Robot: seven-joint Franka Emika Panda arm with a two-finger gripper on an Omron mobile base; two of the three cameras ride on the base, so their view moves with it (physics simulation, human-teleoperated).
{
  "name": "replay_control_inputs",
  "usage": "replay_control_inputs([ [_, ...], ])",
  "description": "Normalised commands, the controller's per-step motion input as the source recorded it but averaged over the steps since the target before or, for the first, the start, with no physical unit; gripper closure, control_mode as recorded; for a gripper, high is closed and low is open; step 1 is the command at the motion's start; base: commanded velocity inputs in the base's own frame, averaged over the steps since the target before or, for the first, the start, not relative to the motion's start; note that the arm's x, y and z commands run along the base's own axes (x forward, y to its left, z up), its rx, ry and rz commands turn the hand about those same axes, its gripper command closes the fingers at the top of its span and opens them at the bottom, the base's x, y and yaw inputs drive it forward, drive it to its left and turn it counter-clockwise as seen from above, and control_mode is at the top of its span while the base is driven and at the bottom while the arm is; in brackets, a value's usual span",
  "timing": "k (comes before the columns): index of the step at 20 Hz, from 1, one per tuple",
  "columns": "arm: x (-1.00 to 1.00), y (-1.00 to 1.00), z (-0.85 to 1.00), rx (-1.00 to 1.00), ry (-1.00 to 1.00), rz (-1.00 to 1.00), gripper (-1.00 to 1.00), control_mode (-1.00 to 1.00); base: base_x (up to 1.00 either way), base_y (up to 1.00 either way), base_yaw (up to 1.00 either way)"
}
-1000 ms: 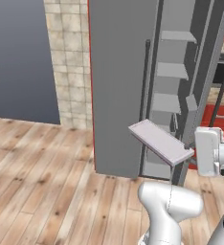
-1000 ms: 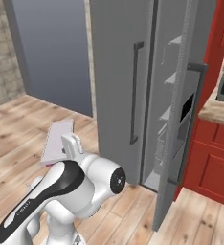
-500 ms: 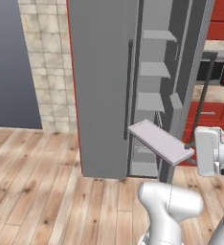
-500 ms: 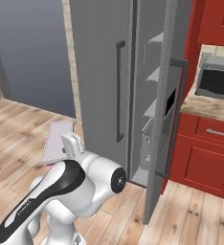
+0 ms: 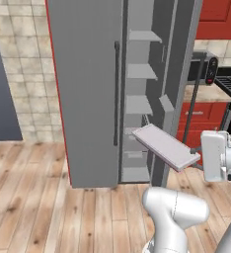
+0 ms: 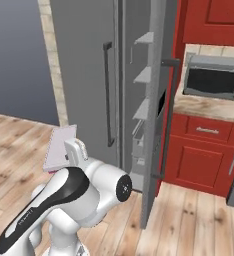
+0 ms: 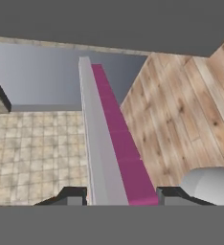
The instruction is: The ice cube tray has been filled with water. Take the tray and place it in the freezer to make ice. Close the freezer door after placing the tray.
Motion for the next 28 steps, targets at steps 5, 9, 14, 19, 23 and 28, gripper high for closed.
replay_control_inputs([
  [5,0.00,0.00,0.00,0.00,0.00,0.00,1.00,1.00,0.21,0.30,-0.27],
  [9,0.00,0.00,0.00,0.00,0.00,0.00,1.00,1.00,0.18,0.31,-0.27],
  [14,0.00,0.00,0.00,0.00,0.00,0.00,1.00,1.00,0.20,0.33,-0.26],
  [19,0.00,0.00,0.00,0.00,0.00,0.00,1.00,1.00,0.21,0.34,-0.26],
  [23,0.00,0.00,0.00,0.00,0.00,0.00,1.00,1.00,0.22,0.38,-0.25],
  [28,0.00,0.00,0.00,0.00,0.00,0.00,1.00,1.00,0.22,0.39,-0.24],
])
